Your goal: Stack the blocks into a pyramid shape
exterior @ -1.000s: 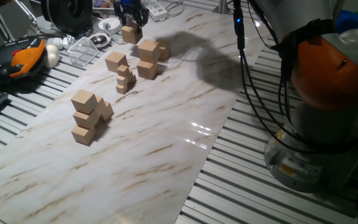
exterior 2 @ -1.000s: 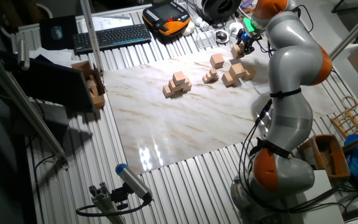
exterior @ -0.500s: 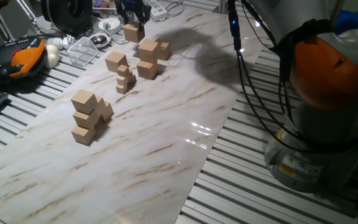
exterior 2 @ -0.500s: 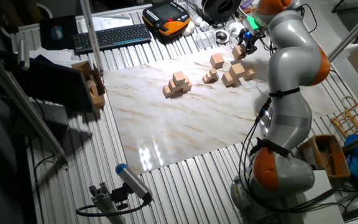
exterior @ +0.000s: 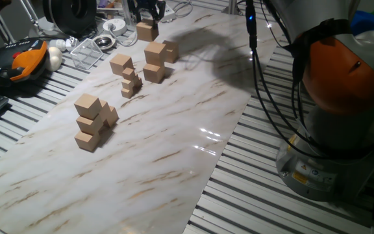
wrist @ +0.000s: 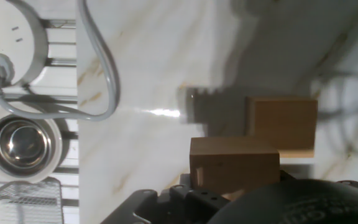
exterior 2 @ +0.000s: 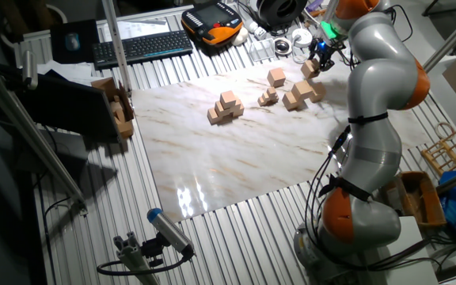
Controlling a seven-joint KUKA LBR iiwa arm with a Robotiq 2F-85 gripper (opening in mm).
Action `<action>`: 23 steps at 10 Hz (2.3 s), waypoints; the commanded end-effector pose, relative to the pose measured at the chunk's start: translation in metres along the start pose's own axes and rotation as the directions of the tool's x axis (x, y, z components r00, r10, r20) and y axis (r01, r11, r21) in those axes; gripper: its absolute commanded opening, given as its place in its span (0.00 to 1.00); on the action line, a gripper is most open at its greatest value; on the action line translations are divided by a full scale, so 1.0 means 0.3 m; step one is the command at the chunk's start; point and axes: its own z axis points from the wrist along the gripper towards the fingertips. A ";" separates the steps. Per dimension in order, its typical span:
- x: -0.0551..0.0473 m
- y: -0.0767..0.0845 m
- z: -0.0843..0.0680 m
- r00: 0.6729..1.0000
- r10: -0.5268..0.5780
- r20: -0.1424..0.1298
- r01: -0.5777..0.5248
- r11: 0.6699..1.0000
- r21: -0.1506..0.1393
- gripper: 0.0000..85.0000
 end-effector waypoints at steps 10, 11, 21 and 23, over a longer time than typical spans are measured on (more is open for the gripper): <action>-0.012 -0.120 0.017 1.000 0.024 -0.017 -0.024 1.000 0.014 0.00; -0.011 -0.127 0.019 0.999 0.027 -0.017 -0.027 1.000 0.011 0.00; -0.004 -0.172 0.056 0.999 0.037 -0.031 -0.037 0.999 -0.003 0.00; -0.003 -0.176 0.064 0.999 0.040 -0.032 -0.040 0.999 -0.004 0.00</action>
